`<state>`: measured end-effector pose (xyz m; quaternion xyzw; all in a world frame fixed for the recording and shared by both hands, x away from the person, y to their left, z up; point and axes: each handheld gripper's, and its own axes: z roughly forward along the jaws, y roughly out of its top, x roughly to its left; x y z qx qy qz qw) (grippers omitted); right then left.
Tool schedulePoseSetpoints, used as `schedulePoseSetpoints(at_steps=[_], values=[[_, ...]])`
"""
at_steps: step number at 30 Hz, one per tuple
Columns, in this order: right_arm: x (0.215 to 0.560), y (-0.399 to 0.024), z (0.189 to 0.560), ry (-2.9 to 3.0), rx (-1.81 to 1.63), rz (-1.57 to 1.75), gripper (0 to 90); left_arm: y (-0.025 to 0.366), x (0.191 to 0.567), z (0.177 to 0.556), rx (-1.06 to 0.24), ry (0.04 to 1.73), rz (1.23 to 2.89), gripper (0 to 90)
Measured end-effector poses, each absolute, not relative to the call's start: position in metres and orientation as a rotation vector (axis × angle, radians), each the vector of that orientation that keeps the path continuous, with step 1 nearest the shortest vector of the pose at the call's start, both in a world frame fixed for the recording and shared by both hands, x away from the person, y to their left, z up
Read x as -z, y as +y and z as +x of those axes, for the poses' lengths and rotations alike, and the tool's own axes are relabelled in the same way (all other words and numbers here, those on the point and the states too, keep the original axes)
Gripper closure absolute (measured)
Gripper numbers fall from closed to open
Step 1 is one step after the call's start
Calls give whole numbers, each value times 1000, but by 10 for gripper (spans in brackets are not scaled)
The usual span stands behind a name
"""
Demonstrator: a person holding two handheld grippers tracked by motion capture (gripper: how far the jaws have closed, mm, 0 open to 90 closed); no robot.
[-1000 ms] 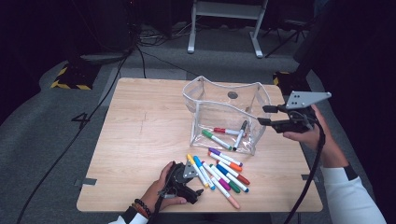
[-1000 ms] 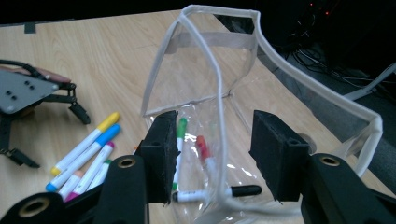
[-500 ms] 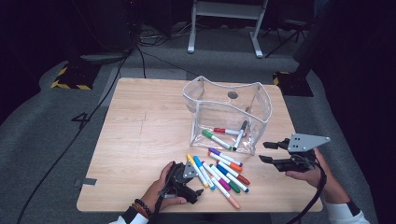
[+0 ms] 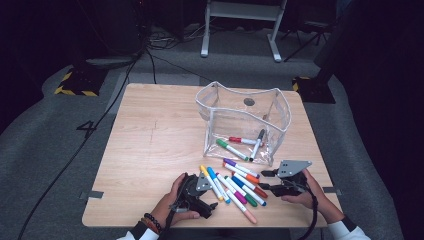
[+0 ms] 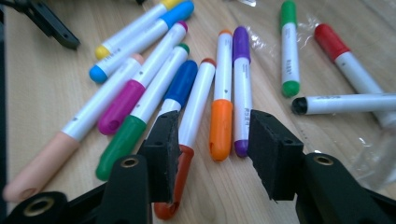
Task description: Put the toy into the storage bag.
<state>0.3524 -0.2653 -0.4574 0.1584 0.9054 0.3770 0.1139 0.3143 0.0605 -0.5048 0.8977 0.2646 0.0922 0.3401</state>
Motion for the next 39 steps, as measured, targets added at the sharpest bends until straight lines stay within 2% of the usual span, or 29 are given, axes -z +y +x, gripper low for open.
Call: schedulePoseSetpoints(at_steps=[9, 21, 25, 28, 39], values=[[472, -250, 366, 2693, -1092, 448, 632, 60, 505, 314, -240, 688, 2335, 5], [488, -240, 382, 2753, -1018, 516, 635, 60, 505, 314, -241, 688, 2335, 5], [489, -242, 384, 2759, -1040, 547, 728, 60, 505, 315, -240, 691, 2334, 5], [489, -242, 385, 2751, -1036, 552, 752, 59, 505, 315, -241, 692, 2332, 5], [481, -246, 383, 2709, -1034, 529, 754, 59, 505, 315, -243, 694, 2335, 4]])
